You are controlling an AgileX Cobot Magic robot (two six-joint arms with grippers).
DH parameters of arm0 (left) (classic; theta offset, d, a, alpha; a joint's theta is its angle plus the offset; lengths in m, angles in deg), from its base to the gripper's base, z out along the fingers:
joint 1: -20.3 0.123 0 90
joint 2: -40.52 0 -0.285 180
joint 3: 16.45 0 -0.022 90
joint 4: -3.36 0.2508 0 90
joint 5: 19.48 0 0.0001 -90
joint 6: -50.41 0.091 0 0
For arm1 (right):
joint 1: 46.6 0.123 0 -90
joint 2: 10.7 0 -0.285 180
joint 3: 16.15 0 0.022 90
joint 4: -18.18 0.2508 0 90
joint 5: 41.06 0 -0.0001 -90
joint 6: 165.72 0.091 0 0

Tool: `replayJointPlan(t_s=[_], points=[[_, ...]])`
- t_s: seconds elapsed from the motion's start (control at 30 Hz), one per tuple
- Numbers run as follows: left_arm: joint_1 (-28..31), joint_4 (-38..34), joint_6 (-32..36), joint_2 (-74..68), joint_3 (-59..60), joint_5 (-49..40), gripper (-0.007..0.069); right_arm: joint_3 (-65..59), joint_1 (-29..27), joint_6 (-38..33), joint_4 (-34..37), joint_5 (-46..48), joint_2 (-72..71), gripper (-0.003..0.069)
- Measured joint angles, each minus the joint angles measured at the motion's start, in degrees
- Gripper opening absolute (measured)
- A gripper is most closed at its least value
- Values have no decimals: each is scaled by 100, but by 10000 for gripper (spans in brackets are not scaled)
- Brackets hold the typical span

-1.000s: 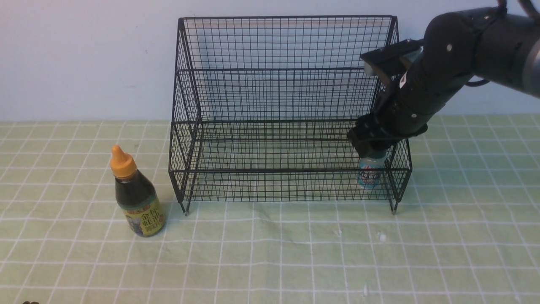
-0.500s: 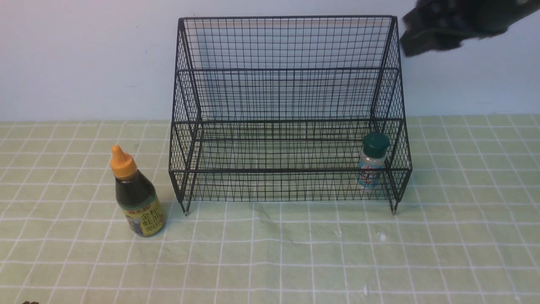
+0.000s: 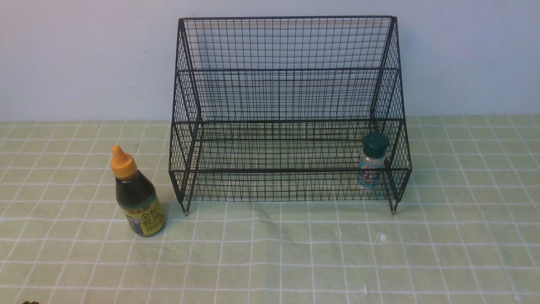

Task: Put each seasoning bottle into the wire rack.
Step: Use the left arm to grab the condiment bottle closest to it

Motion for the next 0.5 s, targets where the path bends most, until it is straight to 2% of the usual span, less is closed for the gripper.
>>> replayJointPlan(t_s=[0.03, 0.23, 0.5], points=[[0, 0, 0, 0, 0, 0, -6, -83, 0, 0, 0, -94, 0, -13], [0, 0, 0, 0, 0, 0, -6, -2594, 0, 12, 328, -1757, -2018, -13], [0, 0, 0, 0, 0, 0, -6, -4173, 0, 12, 824, -2457, -3257, -14]])
